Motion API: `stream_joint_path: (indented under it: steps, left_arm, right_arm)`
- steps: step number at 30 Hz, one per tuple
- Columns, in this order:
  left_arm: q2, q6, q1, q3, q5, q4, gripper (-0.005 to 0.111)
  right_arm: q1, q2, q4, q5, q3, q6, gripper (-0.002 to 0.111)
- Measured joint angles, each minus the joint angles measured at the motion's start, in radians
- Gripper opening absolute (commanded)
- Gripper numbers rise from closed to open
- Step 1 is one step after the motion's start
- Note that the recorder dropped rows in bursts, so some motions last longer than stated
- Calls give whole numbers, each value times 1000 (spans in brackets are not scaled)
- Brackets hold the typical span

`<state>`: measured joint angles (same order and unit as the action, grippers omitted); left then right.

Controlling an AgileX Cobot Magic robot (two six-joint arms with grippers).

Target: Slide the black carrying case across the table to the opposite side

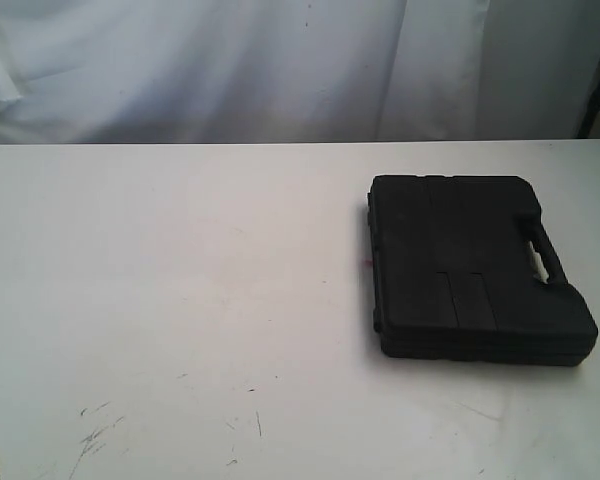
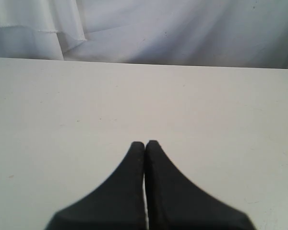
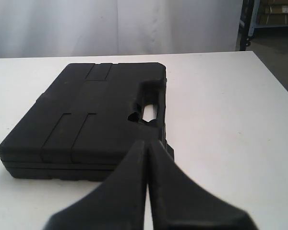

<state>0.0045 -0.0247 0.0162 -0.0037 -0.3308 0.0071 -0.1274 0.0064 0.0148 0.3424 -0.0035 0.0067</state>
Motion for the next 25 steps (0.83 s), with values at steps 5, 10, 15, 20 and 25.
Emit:
stream_joint_path:
  steps: [5, 10, 15, 20, 25]
  left_arm:
    - [0, 0, 0, 0, 0, 0, 0]
    - [0, 0, 0, 0, 0, 0, 0]
    - [0, 0, 0, 0, 0, 0, 0]
    - [0, 0, 0, 0, 0, 0, 0]
    - [0, 0, 0, 0, 0, 0, 0]
  right_arm:
    - [0, 0, 0, 0, 0, 0, 0]
    - [0, 0, 0, 0, 0, 0, 0]
    - [0, 0, 0, 0, 0, -7, 0]
    - [0, 0, 0, 0, 0, 2, 0]
    - [0, 0, 0, 0, 0, 11, 0]
